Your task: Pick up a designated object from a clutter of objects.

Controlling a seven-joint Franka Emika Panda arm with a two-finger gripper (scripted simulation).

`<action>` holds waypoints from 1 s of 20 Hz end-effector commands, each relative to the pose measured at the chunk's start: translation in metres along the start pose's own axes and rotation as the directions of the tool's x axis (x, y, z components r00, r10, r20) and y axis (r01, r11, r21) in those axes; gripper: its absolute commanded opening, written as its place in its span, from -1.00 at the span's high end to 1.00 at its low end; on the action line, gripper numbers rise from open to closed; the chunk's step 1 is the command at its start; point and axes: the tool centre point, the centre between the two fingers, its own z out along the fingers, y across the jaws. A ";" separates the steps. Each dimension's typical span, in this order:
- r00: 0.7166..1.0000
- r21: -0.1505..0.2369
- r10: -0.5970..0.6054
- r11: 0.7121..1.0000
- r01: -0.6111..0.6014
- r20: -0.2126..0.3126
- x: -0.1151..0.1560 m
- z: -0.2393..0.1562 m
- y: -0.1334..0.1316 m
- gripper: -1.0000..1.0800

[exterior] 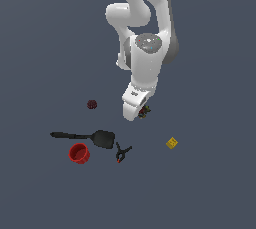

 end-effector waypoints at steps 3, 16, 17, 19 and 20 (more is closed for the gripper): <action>1.000 0.002 -0.001 1.000 0.001 -0.002 -0.032 -0.044 0.011 1.00; 1.000 0.004 0.000 1.000 0.000 -0.001 -0.115 -0.156 0.043 1.00; 1.000 0.004 0.000 1.000 0.000 -0.001 -0.120 -0.163 0.045 1.00; 1.000 0.004 0.000 1.000 0.000 0.000 -0.129 -0.174 0.049 1.00; 1.000 0.004 0.000 1.000 0.000 0.001 -0.132 -0.179 0.050 1.00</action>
